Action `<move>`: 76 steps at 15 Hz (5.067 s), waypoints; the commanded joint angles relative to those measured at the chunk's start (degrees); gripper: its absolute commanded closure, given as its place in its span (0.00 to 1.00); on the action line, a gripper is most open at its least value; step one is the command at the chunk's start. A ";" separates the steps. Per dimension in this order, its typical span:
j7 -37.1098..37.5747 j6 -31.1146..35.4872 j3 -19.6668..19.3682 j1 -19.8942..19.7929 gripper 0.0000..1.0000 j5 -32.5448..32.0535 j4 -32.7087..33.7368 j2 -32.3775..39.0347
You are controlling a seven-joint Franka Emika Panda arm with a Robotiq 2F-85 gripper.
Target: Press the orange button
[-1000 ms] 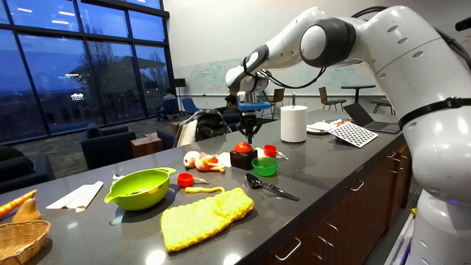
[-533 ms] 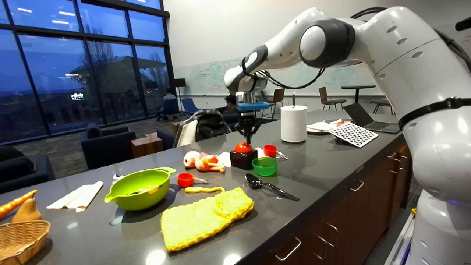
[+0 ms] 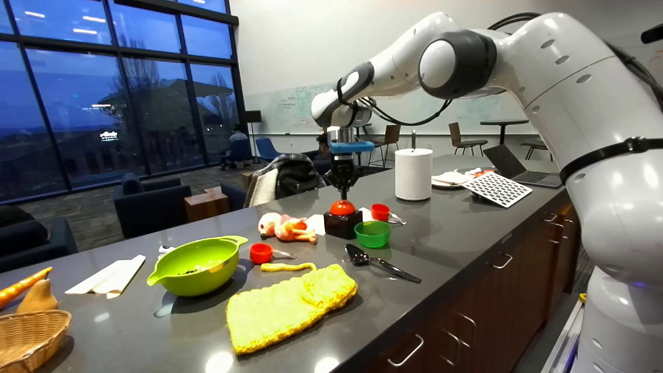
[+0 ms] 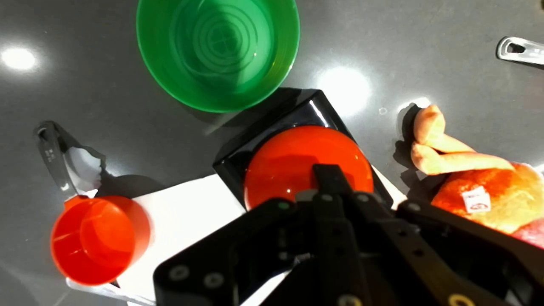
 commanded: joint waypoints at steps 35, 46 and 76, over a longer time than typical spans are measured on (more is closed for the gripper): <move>-2.27 -5.26 0.87 -1.17 1.00 2.21 7.11 5.91; -3.29 -4.51 0.54 -0.55 1.00 1.07 7.54 2.91; -1.77 -9.48 4.40 7.79 0.50 -3.22 -24.55 -33.64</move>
